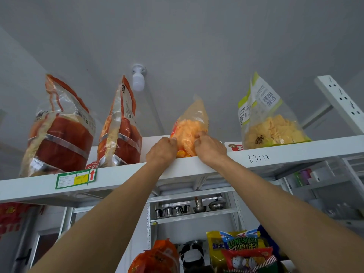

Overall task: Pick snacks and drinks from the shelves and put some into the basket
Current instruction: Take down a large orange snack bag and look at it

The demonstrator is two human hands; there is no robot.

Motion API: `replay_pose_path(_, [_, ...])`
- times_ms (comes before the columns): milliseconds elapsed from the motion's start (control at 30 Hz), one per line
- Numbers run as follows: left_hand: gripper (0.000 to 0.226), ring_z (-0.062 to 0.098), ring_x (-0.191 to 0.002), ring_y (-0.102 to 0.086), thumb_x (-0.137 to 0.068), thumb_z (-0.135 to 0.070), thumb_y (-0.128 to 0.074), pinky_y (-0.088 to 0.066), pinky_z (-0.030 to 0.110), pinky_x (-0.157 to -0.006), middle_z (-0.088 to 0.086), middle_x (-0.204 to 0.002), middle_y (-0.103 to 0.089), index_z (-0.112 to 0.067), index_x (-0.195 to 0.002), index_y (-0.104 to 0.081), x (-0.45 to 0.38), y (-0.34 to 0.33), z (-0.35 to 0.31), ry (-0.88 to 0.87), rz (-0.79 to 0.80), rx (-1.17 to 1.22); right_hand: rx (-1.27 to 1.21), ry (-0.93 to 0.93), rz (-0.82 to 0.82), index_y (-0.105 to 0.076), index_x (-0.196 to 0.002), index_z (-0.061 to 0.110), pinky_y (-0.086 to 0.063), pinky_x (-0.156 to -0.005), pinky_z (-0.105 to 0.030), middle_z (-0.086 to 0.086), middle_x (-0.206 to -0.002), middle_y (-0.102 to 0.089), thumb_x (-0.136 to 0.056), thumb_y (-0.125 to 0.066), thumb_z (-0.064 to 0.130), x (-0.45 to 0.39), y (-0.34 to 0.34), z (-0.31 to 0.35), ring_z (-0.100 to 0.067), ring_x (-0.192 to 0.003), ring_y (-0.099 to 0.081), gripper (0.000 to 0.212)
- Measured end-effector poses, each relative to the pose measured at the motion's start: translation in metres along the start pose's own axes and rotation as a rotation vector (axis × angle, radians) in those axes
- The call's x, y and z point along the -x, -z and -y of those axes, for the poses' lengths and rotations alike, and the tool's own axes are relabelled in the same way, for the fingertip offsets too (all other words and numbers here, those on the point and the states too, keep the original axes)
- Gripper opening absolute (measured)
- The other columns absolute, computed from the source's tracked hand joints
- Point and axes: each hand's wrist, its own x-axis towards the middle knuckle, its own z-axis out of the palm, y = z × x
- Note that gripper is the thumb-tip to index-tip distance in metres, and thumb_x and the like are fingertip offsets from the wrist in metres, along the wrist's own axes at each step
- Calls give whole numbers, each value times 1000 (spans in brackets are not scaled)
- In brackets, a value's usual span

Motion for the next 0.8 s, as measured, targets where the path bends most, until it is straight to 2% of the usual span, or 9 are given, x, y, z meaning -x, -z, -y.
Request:
replay_pose_path(67, [52, 30, -120, -54, -105, -43, -17, -45, 45, -102, 11, -137, -55, -15, -137, -48, 0, 0, -1, -24, -9, -32, -19, 5, -9, -44, -137, 17, -36, -74, -32, -10, -120, -63, -104, -30, 27, -1, 0, 0, -30, -105, -58, 37])
replay_pose_path(167, [53, 31, -123, -52, -104, -44, -17, -42, 50, -104, 11, -140, -53, -19, -140, -47, -3, -1, 0, -29, -13, -31, -53, -16, -94, -50, -125, 7, -38, -72, -31, -14, -117, -62, -102, -42, 29, -3, 1, -1, -29, -96, -56, 34])
replay_pose_path(233, [53, 31, -124, -50, -104, -46, -18, -41, 48, -105, 11, -142, -51, -20, -142, -45, -3, -2, 0, -33, -10, -41, -101, -44, -149, -47, -128, 3, -44, -78, -33, -17, -123, -58, -99, -52, 30, -4, 2, -2, -33, -108, -58, 40])
replay_pose_path(300, [51, 29, -126, -50, -105, -45, -19, -39, 44, -103, 9, -144, -50, -21, -143, -44, -2, -2, 0, -54, 11, -53, -128, -51, -160, -44, -130, 4, -43, -79, -31, -16, -124, -58, -97, -56, 28, -3, 2, -3, -34, -112, -58, 43])
replay_pose_path(400, [49, 29, -127, -49, -106, -43, -21, -38, 40, -100, 7, -145, -49, -21, -143, -44, 2, 0, -2, -77, 47, -66, -150, -25, -146, -46, -126, 6, -39, -75, -28, -13, -115, -63, -96, -56, 25, -1, 3, -4, -31, -106, -60, 36])
replay_pose_path(533, [48, 28, -119, -53, -106, -41, -22, -35, 34, -85, 9, -139, -54, -15, -136, -50, 5, 2, -3, -99, 113, -122, -127, 12, -131, -55, -114, 10, -36, -72, -26, -8, -105, -64, -97, -54, 22, 3, 3, -4, -22, -92, -56, 21])
replay_pose_path(633, [50, 24, -101, -55, -105, -45, -25, -41, 36, -83, 11, -125, -62, -13, -124, -57, 1, 1, 2, -73, 101, -118, -113, 28, -119, -57, -112, 11, -36, -72, -26, -8, -108, -65, -98, -52, 21, 3, 3, -4, -24, -96, -58, 18])
replay_pose_path(733, [48, 25, -99, -58, -104, -46, -27, -45, 38, -86, 10, -117, -64, -12, -116, -59, -2, 0, 3, -37, 93, -94, -108, 37, -117, -58, -111, 10, -36, -71, -25, -8, -106, -65, -99, -51, 20, 4, 3, -4, -19, -86, -51, 17])
replay_pose_path(800, [48, 24, -99, -57, -105, -45, -26, -44, 37, -85, 10, -119, -63, -12, -119, -59, 1, 1, 1, -39, 90, -98, -96, 47, -131, -59, -109, 7, -34, -69, -25, -9, -104, -65, -99, -49, 19, 5, 3, -3, -19, -85, -52, 18])
